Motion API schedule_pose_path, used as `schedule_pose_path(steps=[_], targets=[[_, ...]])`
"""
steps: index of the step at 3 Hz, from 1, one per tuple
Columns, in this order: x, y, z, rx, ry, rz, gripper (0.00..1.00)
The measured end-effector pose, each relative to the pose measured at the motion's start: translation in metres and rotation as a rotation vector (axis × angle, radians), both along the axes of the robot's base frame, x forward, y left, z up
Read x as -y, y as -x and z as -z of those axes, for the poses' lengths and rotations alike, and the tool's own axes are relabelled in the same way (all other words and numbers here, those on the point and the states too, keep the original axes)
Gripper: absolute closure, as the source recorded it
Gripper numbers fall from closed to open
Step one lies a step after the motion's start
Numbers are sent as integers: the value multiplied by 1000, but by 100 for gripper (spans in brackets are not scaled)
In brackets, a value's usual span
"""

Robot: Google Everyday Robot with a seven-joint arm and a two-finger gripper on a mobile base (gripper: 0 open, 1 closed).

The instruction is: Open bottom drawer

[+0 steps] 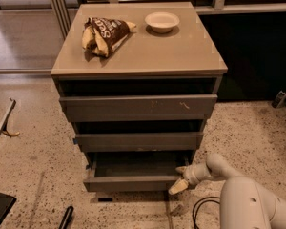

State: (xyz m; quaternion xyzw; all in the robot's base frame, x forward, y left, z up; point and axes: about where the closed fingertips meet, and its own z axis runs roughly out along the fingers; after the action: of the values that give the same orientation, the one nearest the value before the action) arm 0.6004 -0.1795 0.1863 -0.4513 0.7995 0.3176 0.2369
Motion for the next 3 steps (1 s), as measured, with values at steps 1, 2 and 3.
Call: schedule_pose_path(steps=[1, 2, 3], targets=[[3, 10, 3, -23, 3, -13, 0], [5, 19, -7, -13, -8, -26, 0], [4, 27, -13, -35, -12, -52, 2]])
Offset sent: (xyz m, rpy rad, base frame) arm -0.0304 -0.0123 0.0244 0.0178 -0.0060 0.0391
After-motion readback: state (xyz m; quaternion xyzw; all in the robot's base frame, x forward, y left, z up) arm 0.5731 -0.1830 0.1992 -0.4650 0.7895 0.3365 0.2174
